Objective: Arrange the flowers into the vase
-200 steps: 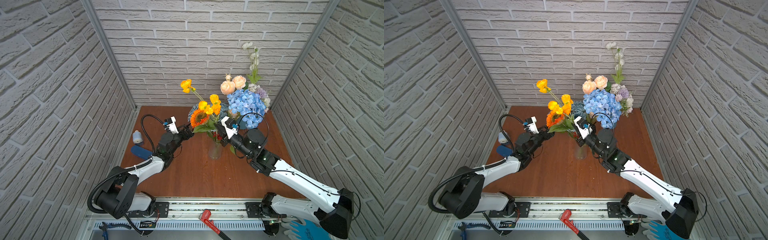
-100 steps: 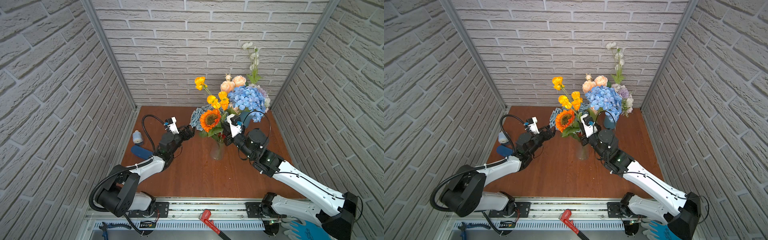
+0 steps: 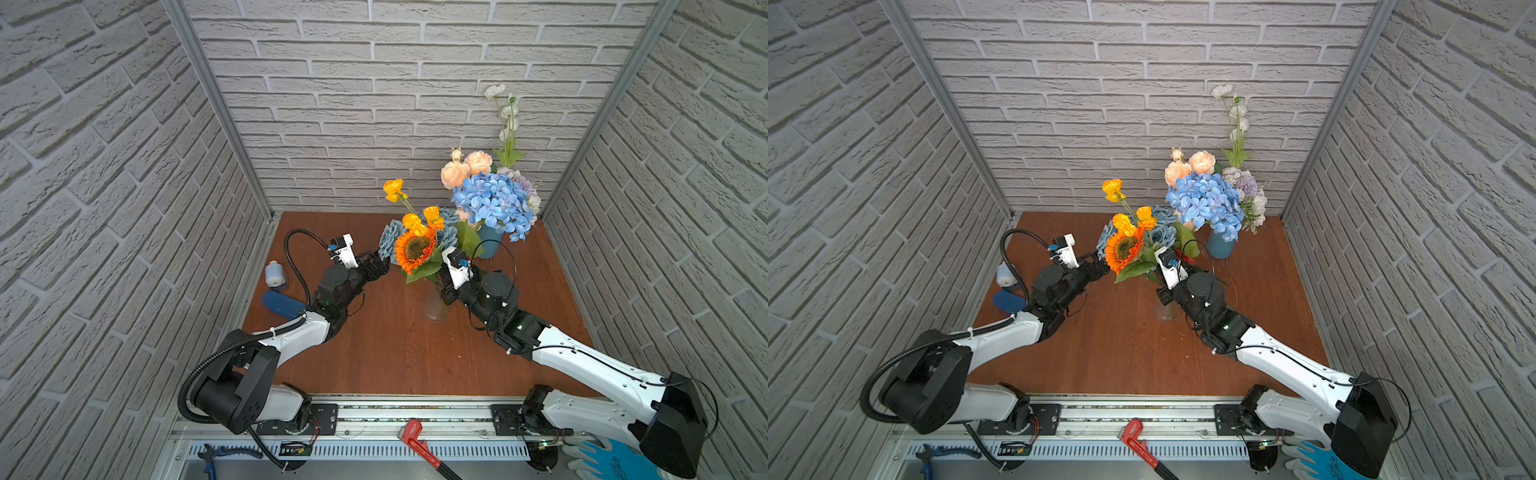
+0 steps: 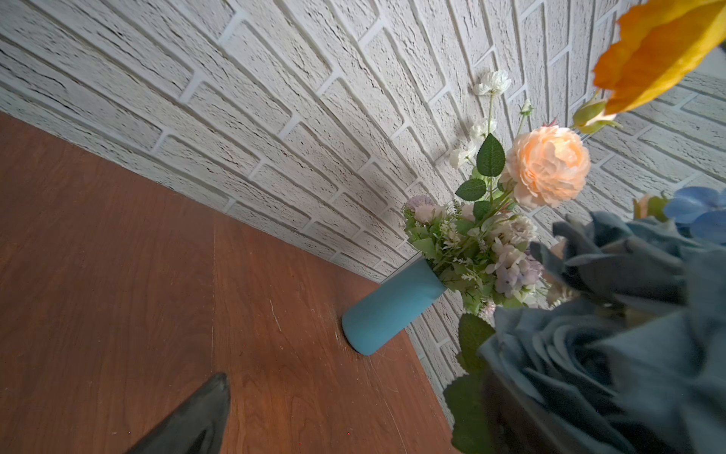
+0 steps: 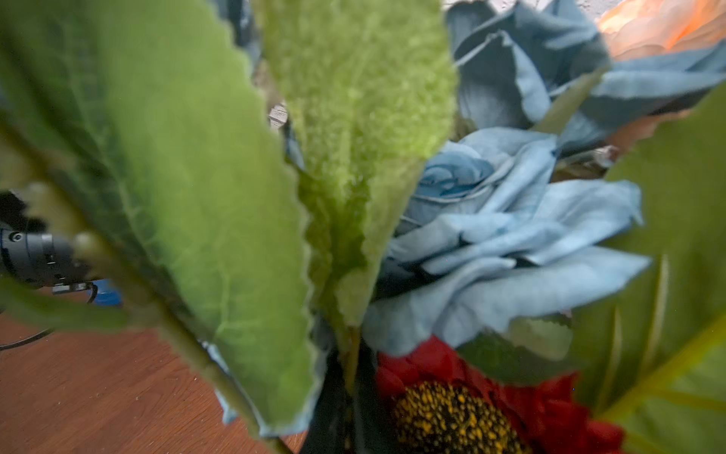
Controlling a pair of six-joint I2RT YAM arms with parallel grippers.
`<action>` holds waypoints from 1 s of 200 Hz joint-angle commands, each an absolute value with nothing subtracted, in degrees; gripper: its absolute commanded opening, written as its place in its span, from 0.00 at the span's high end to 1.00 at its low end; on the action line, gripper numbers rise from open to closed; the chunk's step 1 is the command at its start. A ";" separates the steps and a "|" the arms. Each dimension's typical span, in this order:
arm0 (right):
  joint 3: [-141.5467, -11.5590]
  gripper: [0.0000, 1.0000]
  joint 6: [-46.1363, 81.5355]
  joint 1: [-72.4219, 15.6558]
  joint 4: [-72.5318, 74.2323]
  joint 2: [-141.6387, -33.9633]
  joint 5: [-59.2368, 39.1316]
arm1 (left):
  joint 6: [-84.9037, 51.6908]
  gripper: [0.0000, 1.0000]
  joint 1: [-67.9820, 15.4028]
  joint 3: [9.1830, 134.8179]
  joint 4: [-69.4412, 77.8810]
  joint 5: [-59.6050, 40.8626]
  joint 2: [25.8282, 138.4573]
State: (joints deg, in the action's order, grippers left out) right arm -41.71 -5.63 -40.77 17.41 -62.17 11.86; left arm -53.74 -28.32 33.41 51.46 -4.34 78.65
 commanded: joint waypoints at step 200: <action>-28.28 0.94 -3.00 -40.72 21.27 -62.06 16.32 | -52.96 0.02 -29.29 32.35 54.24 -3.69 73.96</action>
State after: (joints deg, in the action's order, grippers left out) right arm -29.93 -4.23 -40.77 31.55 -61.12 14.15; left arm -53.80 -28.95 33.32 51.44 -4.32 76.51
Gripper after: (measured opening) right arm 0.065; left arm 0.983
